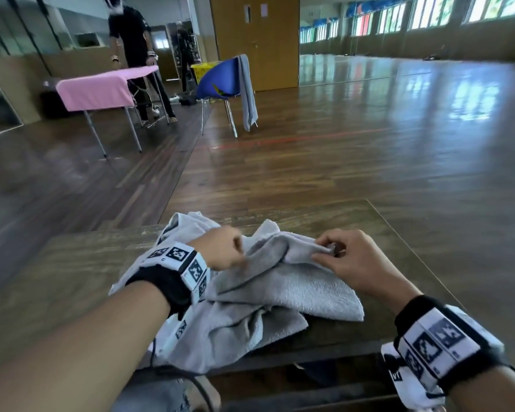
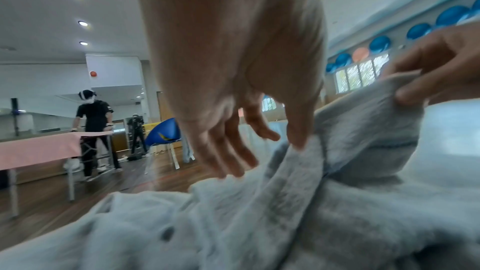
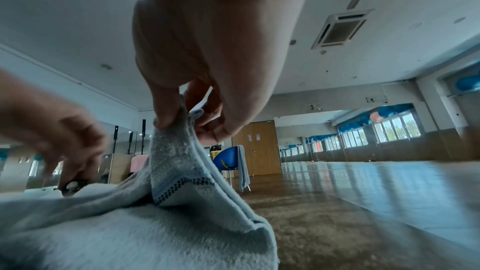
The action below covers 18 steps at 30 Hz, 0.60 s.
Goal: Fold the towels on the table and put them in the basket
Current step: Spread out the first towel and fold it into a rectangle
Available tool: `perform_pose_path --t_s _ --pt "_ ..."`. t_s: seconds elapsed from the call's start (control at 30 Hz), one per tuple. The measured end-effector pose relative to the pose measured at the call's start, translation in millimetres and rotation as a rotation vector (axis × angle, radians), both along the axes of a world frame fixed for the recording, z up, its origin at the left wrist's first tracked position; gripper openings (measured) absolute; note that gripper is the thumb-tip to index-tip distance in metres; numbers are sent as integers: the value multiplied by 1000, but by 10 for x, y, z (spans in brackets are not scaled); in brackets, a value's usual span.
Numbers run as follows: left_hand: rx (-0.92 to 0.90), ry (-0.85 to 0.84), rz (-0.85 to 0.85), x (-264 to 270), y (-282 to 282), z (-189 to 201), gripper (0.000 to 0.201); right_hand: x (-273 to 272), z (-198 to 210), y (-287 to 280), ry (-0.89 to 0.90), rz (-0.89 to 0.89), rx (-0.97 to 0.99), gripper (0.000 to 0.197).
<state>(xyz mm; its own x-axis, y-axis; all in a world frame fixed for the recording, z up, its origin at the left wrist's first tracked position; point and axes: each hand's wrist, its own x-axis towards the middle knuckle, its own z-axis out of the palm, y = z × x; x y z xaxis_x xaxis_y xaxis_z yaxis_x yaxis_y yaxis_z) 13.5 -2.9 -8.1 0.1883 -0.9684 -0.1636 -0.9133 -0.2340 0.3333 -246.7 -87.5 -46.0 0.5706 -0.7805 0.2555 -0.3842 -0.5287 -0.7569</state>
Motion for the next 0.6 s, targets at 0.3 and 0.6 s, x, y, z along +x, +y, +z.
perform_pose_path --t_s 0.3,0.6 --pt "-417 298 -176 -554 -514 -155 16 96 -83 -152 -15 -22 -88 14" --pt "-355 485 -213 -584 -807 -273 30 116 -156 -379 -139 -139 -29 15"
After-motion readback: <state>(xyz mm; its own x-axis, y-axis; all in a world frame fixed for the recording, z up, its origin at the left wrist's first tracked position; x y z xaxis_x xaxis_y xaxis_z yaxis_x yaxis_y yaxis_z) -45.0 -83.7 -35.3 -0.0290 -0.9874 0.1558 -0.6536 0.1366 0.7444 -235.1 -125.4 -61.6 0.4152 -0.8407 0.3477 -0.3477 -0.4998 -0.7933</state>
